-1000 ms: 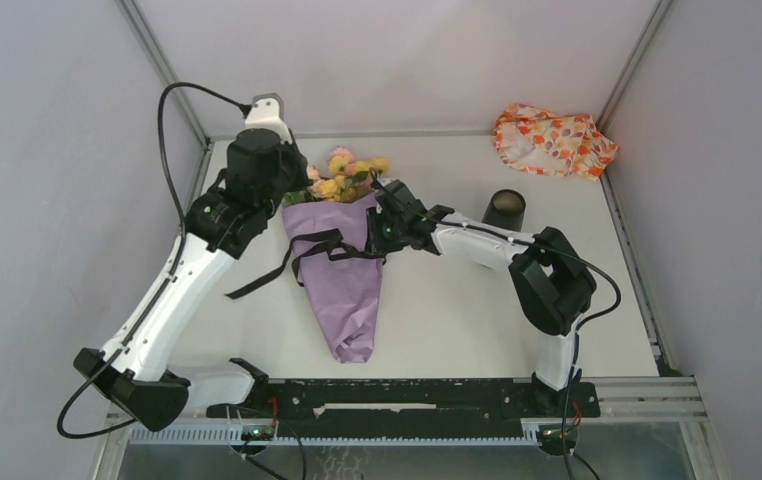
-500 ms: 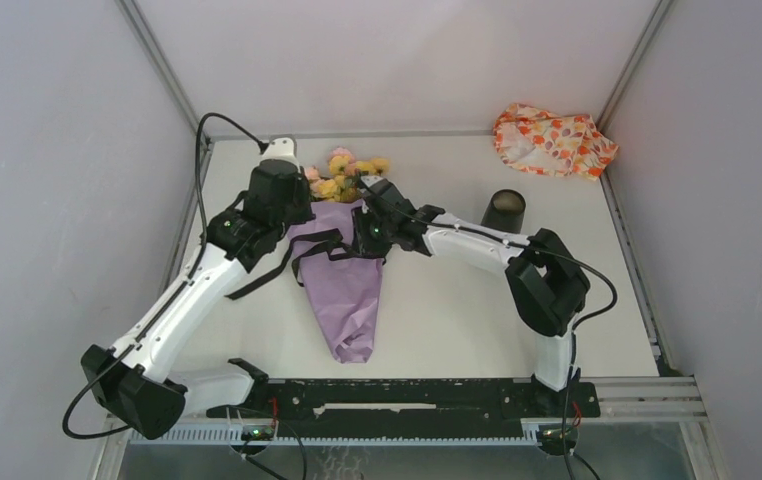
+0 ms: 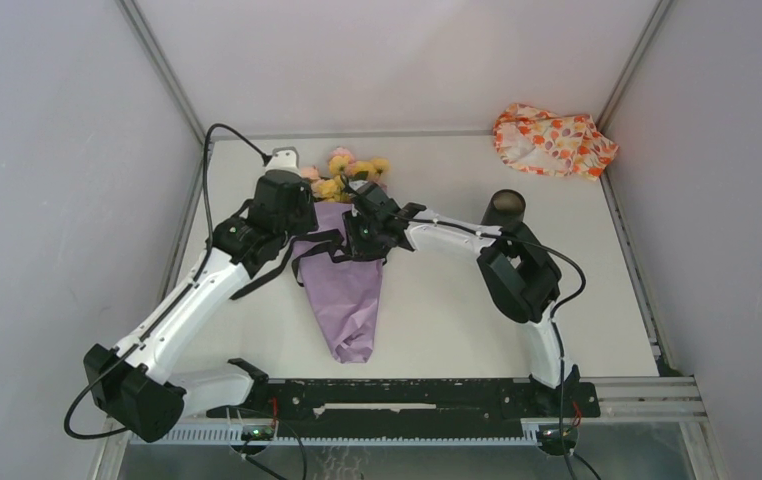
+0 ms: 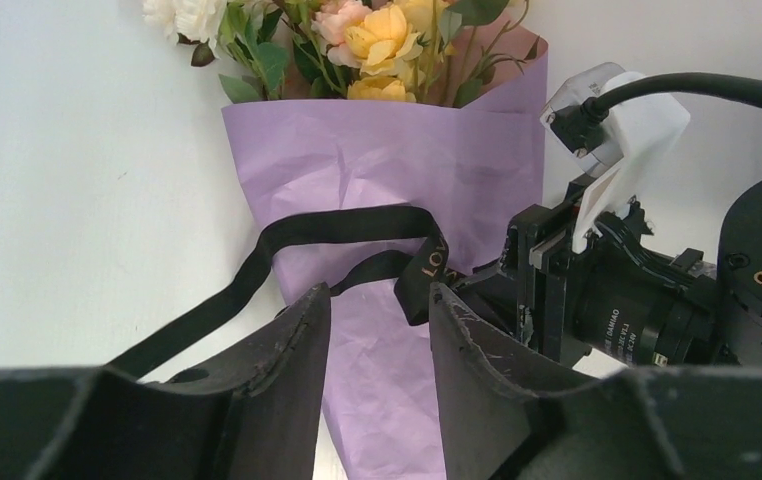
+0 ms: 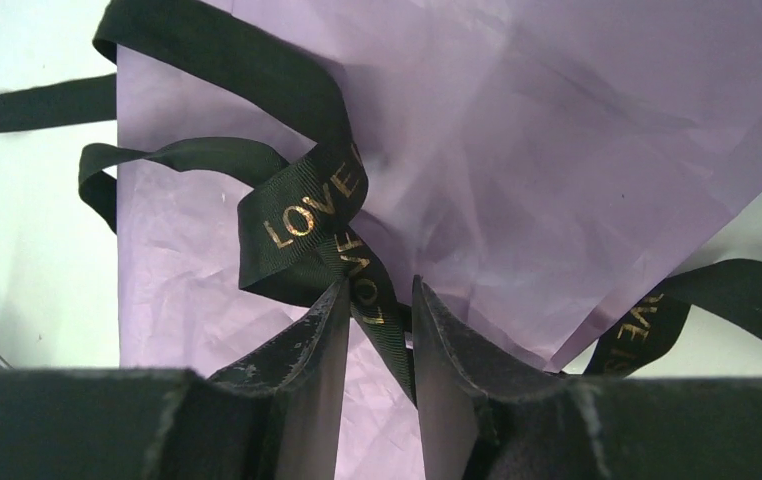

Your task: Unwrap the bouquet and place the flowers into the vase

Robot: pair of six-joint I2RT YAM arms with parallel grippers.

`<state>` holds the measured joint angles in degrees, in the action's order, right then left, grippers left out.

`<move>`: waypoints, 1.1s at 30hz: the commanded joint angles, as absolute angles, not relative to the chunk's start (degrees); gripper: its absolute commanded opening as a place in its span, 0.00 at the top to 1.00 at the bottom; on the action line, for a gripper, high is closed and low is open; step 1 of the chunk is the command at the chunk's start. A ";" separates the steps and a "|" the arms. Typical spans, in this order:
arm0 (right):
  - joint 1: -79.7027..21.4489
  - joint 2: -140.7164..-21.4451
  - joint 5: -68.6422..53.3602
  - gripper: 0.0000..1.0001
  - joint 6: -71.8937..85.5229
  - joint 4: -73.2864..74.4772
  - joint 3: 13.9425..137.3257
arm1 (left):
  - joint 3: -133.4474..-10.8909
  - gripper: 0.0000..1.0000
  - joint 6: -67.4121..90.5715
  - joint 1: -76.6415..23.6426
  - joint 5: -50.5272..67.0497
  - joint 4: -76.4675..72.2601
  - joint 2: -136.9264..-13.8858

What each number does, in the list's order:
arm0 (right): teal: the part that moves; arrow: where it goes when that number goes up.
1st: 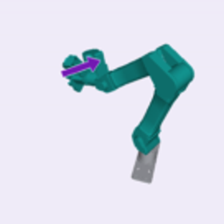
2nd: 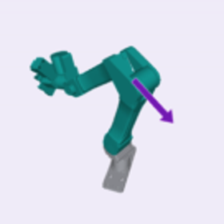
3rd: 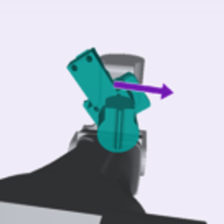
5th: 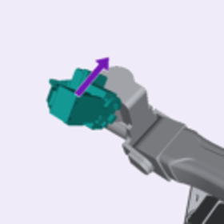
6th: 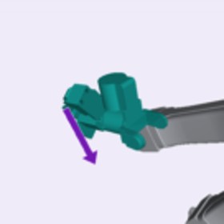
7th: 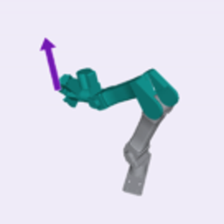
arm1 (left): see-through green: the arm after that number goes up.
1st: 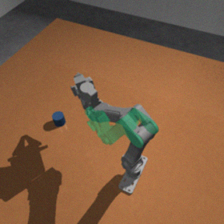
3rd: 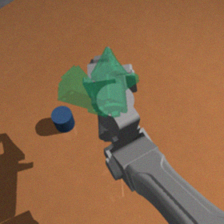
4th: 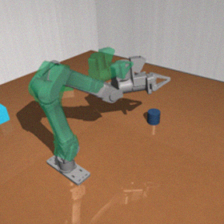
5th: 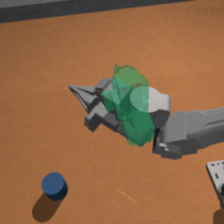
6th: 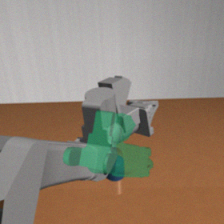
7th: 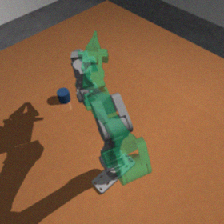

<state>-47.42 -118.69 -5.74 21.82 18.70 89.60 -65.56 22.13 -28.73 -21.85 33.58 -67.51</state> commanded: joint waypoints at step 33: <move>-44.31 -111.53 -6.32 1.00 18.39 18.44 91.02 | -53.01 0.39 21.09 -27.43 -14.48 13.16 -81.62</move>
